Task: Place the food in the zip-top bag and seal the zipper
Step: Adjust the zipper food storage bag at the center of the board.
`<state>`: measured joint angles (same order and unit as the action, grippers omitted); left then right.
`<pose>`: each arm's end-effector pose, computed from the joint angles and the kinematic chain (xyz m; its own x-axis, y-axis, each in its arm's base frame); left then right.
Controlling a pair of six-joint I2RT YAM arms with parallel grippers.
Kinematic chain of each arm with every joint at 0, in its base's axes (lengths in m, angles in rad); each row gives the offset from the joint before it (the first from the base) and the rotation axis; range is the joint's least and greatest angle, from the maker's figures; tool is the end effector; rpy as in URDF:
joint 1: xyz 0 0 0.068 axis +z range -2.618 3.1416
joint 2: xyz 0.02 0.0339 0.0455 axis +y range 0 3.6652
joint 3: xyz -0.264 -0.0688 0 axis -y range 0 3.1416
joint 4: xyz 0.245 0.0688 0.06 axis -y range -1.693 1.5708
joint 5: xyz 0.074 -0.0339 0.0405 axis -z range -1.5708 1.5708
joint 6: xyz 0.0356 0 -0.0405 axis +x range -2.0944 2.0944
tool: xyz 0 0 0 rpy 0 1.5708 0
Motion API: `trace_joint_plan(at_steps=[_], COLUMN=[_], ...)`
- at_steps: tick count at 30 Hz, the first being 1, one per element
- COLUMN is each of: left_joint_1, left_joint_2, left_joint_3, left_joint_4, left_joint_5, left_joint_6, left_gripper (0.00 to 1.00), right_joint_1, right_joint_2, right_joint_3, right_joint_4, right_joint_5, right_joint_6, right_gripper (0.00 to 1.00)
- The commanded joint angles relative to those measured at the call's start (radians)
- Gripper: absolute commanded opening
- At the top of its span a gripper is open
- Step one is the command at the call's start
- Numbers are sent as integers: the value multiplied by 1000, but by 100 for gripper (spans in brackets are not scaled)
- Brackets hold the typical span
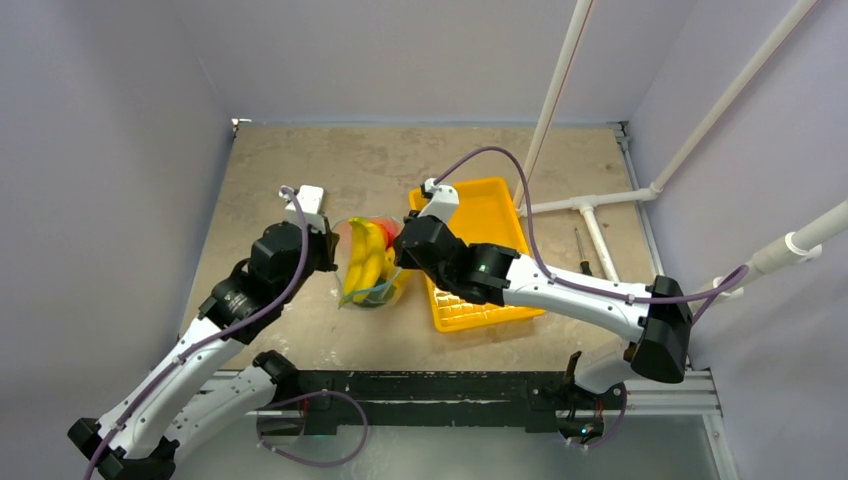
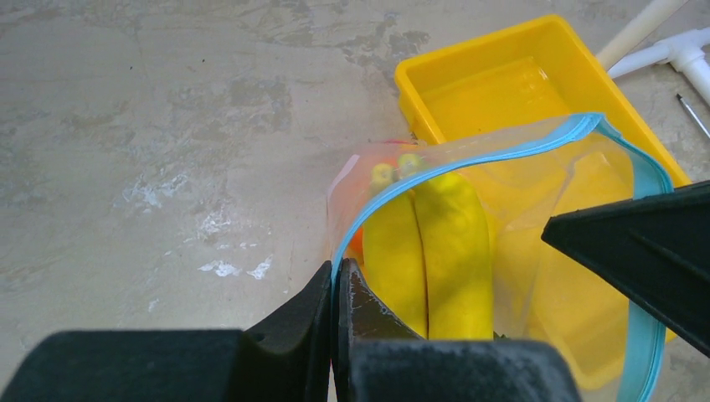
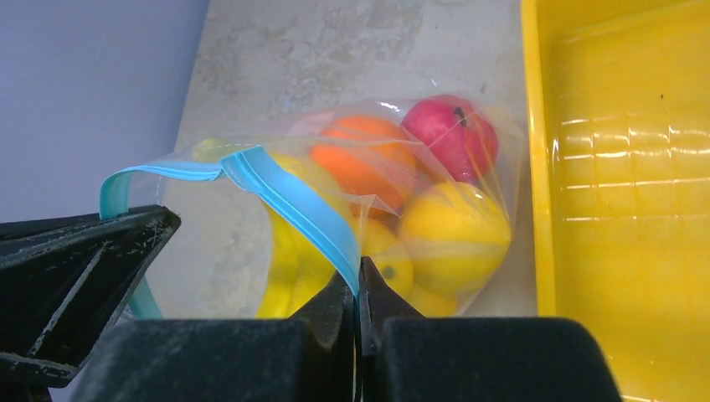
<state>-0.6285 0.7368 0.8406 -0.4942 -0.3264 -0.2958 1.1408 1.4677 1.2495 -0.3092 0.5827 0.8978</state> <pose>0.1374 -0.0858 0.3350 -0.3869 -0.0601 -0.9202 0.2135 0.9649 -0.1529 0.1573 0.2960 0.3294 -0.5693 0.3250 -0.7552 -0.1855 0.8441 0.5031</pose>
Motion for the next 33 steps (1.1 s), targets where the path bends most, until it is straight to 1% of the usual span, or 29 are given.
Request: trace_joint_plan(at_steps=[1, 6, 9, 12, 16, 19, 24, 28, 29, 33], left_joint_1=[6, 4, 5, 6, 6, 5, 5, 7, 6, 6], left_joint_2=[-29, 21, 45, 40, 32, 22, 17, 3, -2, -22], left_joint_3=[88, 150, 151, 136, 113, 61, -15, -20, -23, -26], left_joint_4=[-23, -71, -84, -74, -72, -43, -7, -10, -10, -21], left_joint_5=[9, 141, 175, 173, 152, 126, 103, 83, 77, 51], left_joint_6=[-17, -24, -30, -35, -44, -58, -84, -83, -84, -86], left_gripper=[0, 0, 0, 0, 0, 0, 0, 0, 0, 0], right_joint_1=[-15, -15, -15, -15, -16, -16, -16, -16, -16, -16], right_joint_2=[-34, -17, -2, 19, 64, 97, 117, 111, 110, 84], right_joint_3=[80, 106, 114, 114, 87, 56, 22, 25, 28, 52], right_joint_4=[53, 101, 147, 155, 146, 139, 103, 49, 37, 0], right_joint_5=[-14, -81, -113, -141, -129, -122, -86, -44, -37, 12], right_joint_6=[-93, -141, -161, -172, -163, -143, -109, -85, -81, -59], right_gripper=[0, 0, 0, 0, 0, 0, 0, 0, 3, 21])
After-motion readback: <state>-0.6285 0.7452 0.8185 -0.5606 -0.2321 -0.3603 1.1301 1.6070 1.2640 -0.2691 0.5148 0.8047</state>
